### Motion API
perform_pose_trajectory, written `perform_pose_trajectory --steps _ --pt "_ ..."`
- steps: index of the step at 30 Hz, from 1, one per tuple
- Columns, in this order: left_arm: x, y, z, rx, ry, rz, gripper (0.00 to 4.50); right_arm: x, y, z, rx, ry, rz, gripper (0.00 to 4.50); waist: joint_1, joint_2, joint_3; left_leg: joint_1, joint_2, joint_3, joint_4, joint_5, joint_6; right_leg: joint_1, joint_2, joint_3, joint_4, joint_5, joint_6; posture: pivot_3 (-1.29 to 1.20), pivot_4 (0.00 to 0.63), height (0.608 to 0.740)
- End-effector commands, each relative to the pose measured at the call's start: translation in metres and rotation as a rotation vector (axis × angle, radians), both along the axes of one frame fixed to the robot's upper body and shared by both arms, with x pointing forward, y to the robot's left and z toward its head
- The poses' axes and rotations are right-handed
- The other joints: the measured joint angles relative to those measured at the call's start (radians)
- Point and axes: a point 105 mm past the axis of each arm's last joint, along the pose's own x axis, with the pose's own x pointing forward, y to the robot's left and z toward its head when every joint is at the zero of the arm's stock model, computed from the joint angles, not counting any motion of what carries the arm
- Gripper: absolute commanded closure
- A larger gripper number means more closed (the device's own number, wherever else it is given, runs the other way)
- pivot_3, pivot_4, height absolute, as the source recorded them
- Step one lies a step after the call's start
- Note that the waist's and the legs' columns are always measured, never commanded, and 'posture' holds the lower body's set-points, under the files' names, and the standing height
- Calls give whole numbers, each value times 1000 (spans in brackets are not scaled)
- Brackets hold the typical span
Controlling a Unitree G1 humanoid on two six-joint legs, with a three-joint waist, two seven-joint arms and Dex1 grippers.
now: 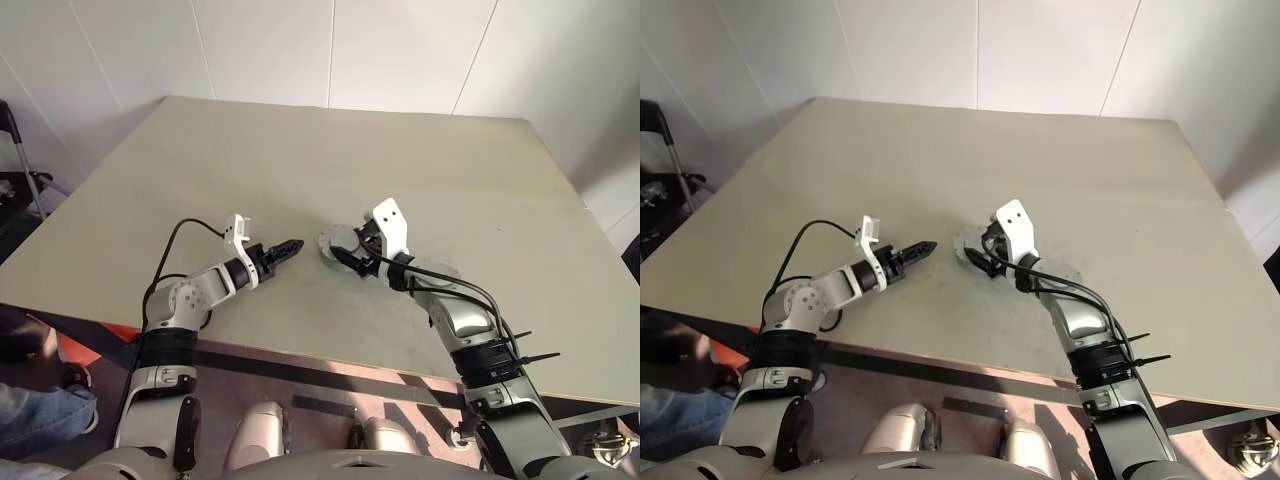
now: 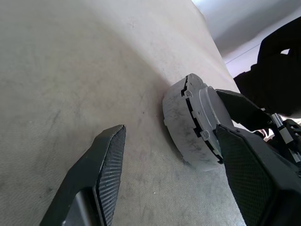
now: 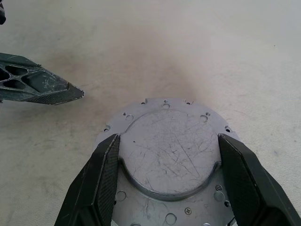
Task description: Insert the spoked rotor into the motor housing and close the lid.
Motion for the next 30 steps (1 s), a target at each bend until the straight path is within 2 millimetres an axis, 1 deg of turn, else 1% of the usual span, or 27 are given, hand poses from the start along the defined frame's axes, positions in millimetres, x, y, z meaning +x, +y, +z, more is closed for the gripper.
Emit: perform_pose_trajectory --steps 1,4,9,11,14,17,21,25,27,30 --pt "1 -1 11 -2 -44 -3 1270 7 -7 2 -9 6 -46 1355 0 0 0 0 0 0 0 0 0 0 0 0 0 0 0 0 0 740" --pt "1 -1 9 4 -41 -4 1270 8 -9 1 -7 11 -57 1355 0 0 0 2 0 0 0 0 0 2 0 0 0 0 0 0 0 740" --pt "0 -2 7 7 -36 -7 1270 15 -13 11 91 28 -108 1355 0 0 0 5 0 0 0 0 0 4 0 0 0 0 0 0 0 740" --pt "0 -3 7 6 -35 -8 1270 17 -15 12 87 28 -121 1355 0 0 0 6 0 0 0 0 0 5 0 0 0 0 0 0 0 740" --pt "0 -3 7 7 -34 -10 1270 16 -18 7 26 14 -119 1355 1 0 0 6 0 0 0 0 0 6 0 0 0 0 0 0 0 740" --pt "0 -3 7 8 -33 -10 1270 12 -16 3 -6 15 -90 1355 1 0 0 6 0 0 0 0 0 6 0 0 0 0 0 0 0 740" --pt "0 -3 7 10 -32 -10 1270 7 -16 -11 -115 15 -62 1355 1 0 0 6 0 0 0 0 0 6 0 0 -1 0 0 0 0 740" --pt "-1 -4 6 10 -32 -12 1270 5 -21 -26 -209 24 -71 1355 1 0 0 8 0 0 0 -1 0 7 0 0 -1 0 1 0 0 740" --pt "-1 -4 6 10 -32 -12 1270 6 -24 -29 -220 30 -88 1355 1 0 0 8 0 0 0 -1 0 7 0 0 -1 0 1 0 0 740" --pt "-1 -4 6 11 -31 -12 1270 7 -25 -28 -204 36 -101 1355 1 0 0 8 0 0 -1 -1 0 8 0 0 -1 0 1 0 0 740"
